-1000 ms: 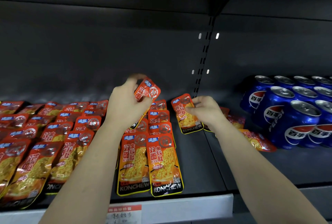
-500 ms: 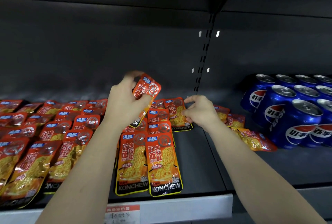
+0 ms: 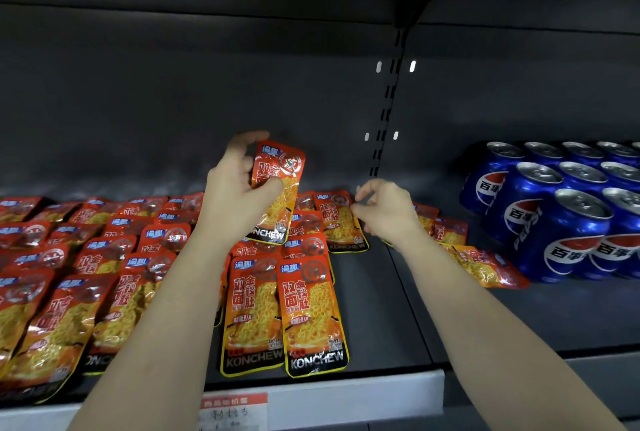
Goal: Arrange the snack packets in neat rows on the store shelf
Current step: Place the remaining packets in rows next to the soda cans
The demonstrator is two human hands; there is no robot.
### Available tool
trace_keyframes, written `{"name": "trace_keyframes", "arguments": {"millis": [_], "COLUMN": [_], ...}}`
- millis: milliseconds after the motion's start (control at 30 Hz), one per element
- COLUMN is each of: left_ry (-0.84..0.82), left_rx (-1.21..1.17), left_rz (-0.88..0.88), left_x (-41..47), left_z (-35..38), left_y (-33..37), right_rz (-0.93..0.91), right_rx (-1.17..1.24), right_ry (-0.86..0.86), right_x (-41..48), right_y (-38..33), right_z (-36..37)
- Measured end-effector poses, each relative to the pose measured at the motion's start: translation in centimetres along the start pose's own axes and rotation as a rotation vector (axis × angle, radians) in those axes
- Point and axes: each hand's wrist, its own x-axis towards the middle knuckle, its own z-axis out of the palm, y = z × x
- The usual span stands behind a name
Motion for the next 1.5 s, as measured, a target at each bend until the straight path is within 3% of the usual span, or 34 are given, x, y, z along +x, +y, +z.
{"name": "trace_keyframes", "arguments": {"millis": [267,467,733,1067,1500], "left_ry": [-0.029,-0.248,-0.392,-0.395,-0.352], "left_rx": [-0.161,-0.072,-0.05,0.175,0.625], "left_rz": [-0.073,-0.097,-0.193,-0.14,0.084], "left_x": [-0.1,0.8,0.5,0.1,-0.4], "left_z": [1.0,2.0,5.2,7.0,7.5], "left_y": [0.7,2.0,2.3,0.3,1.1], "right_rz": [-0.02,0.005,-0.037,-0.067,-0.07], "right_rx": [-0.025,-0.067,-0.173,-0.074,-0.047], "right_ry": [0.061,0.025,-0.069,0.065,0.085], "right_x": [0.0,-0.1,0.3,-0.2,-0.2], "right_y": [0.7,1.5,1.0,3.3,3.9], "right_z": [-1.5,-2.6,-5.0,-5.7,-6.0]}}
